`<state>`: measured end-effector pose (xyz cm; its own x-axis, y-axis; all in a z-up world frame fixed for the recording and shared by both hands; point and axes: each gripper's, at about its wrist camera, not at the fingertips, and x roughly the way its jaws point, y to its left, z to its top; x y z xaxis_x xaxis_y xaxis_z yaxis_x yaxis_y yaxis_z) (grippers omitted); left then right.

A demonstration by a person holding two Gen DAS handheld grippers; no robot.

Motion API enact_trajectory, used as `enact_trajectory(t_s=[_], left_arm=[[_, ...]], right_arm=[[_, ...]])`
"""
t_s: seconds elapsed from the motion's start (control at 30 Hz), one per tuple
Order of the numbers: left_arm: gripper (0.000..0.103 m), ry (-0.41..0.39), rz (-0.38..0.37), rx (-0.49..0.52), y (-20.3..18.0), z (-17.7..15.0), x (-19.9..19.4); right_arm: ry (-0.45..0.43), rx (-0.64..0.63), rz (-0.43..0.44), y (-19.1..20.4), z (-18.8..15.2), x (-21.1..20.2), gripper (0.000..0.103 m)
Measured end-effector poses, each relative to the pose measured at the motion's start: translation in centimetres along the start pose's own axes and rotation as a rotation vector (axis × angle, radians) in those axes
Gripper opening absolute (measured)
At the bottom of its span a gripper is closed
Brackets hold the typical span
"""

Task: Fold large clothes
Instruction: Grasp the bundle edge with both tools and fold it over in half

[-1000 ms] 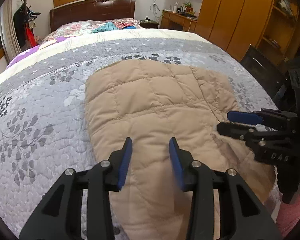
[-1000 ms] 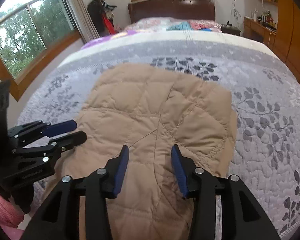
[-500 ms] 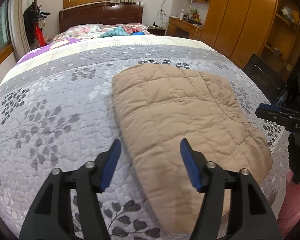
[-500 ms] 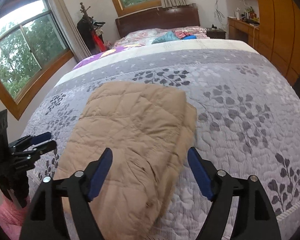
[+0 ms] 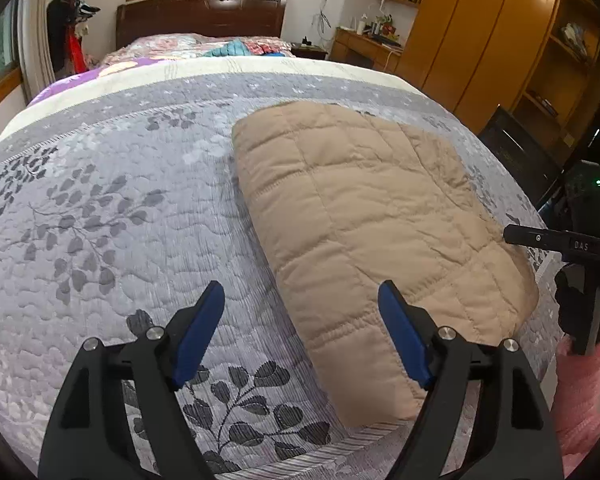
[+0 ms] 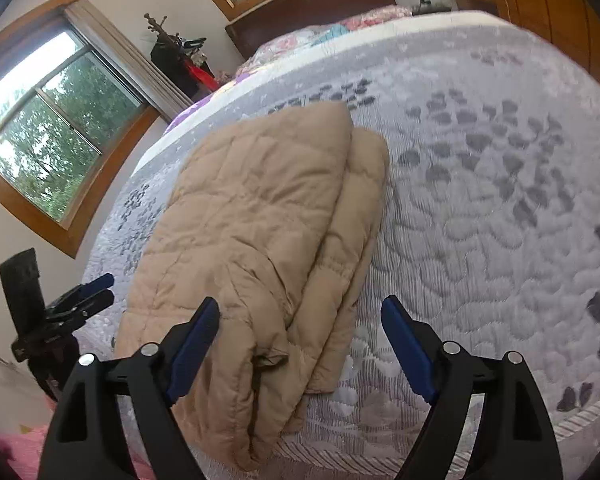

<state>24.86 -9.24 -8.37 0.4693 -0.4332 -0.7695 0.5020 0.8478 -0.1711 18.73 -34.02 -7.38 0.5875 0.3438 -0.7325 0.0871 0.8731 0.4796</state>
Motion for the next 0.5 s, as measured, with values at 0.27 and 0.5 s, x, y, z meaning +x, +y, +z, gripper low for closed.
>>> enact_trajectory(t_s=[0.27, 0.5], left_arm=[[0.081, 0.062, -0.087, -0.058, 1.4, 0.1, 2.1], [0.084, 0.103, -0.200, -0.127, 2.9, 0.3, 4.2]], right_arm=[[0.043, 0.075, 0.139, -1.8, -0.3, 1.8, 0.087], [0.089, 0.111, 0.223, -3.0, -0.3, 3.9, 0.087]])
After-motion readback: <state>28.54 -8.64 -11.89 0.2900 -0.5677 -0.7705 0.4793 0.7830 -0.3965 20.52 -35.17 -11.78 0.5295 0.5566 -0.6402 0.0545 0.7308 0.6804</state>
